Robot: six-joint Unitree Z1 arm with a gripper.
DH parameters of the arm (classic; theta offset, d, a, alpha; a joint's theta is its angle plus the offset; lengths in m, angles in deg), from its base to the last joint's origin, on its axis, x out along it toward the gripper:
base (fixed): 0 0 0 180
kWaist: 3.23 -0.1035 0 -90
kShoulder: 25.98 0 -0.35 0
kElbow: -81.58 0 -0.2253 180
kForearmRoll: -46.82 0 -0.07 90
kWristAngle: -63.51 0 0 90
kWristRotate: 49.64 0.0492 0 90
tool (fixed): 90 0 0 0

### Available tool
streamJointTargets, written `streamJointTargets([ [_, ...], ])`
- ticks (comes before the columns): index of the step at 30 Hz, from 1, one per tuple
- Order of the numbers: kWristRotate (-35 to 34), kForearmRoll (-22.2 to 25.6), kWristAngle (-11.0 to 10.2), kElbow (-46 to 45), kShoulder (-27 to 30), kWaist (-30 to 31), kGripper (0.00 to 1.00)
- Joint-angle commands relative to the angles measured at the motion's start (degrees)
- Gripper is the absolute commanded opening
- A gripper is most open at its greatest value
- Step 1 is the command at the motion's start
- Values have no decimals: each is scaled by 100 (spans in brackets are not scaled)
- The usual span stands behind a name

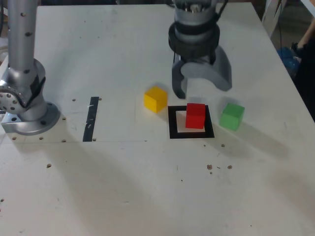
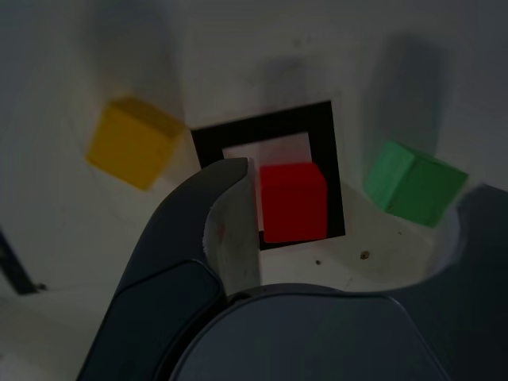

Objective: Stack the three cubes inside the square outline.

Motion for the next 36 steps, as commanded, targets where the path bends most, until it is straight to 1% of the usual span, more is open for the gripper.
streamJointTargets([
  [1,188,182,-84,59,76,7,99],
  [4,515,508,-171,108,147,-1,99],
  [7,933,745,-191,179,210,-11,100],
  [12,1476,739,-144,414,156,27,100],
  [17,1779,577,-148,714,-105,66,100],
  [23,1998,475,-164,1179,-508,68,99],
  [28,2051,500,-210,1287,-644,68,99],
  [32,2054,718,-278,1136,-494,62,99],
  [36,2035,1040,-292,858,-126,51,99],
])
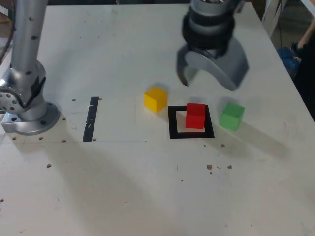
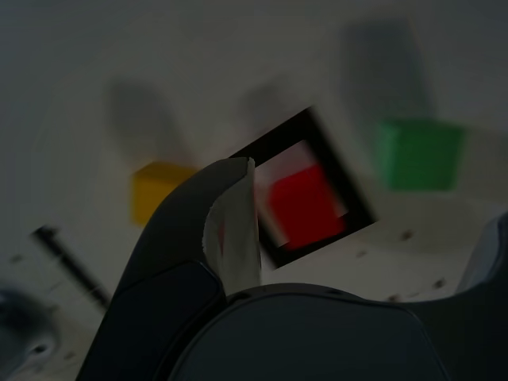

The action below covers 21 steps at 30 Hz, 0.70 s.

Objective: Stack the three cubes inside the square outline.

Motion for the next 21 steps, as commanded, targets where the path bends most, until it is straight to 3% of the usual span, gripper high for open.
streamJointTargets([
  [1,-20,146,4,-152,288,-10,99],
  [8,-63,356,19,-861,689,-21,99],
  [21,-120,141,-183,-1886,555,-254,94],
])
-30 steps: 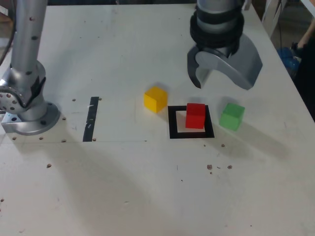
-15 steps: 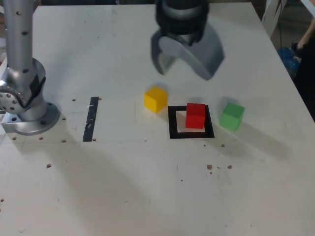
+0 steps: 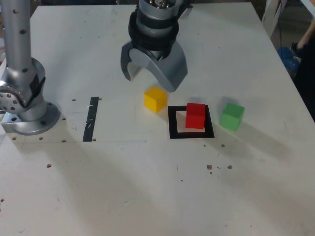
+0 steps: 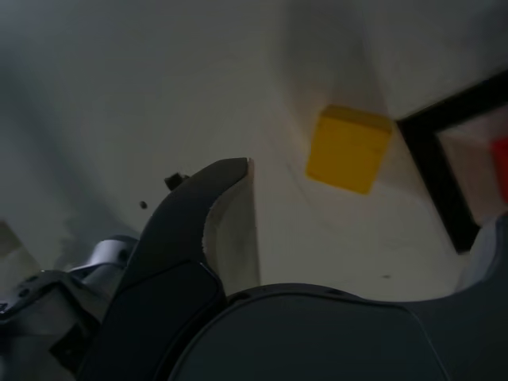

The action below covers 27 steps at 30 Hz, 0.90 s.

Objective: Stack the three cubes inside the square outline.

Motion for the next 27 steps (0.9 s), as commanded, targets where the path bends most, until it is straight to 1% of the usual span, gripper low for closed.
streamJointTargets([
  [1,-3,-73,-27,-123,-114,-87,93],
  [6,37,-323,70,-330,-318,-146,90],
  [8,52,-475,121,-416,-410,-148,86],
  [10,54,-612,151,-498,-464,-148,81],
  [15,45,-1051,203,-712,-503,-161,66],
  [18,37,-1241,195,-799,-507,-209,61],
  [24,36,-1489,181,-949,-533,-345,59],
  [26,30,-1513,154,-971,-541,-366,55],
  [27,25,-1515,133,-974,-542,-372,51],
])
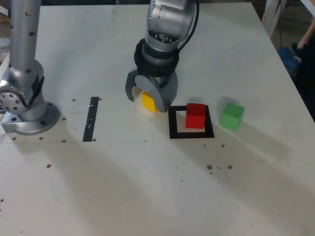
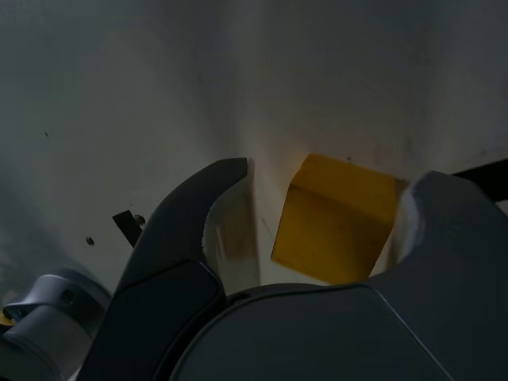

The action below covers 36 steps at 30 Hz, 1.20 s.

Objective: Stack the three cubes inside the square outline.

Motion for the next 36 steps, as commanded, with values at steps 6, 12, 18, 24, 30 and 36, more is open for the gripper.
streamJointTargets([
  [6,-22,-93,-67,-17,-21,-20,34],
  [12,-19,-103,-34,-15,-35,-21,26],
  [18,-96,431,-19,374,92,-38,23],
  [24,-742,1965,9,1630,292,-78,22],
  [30,-1599,2747,412,2582,147,-59,20],
  [36,-2139,2793,770,3064,-99,119,20],
])
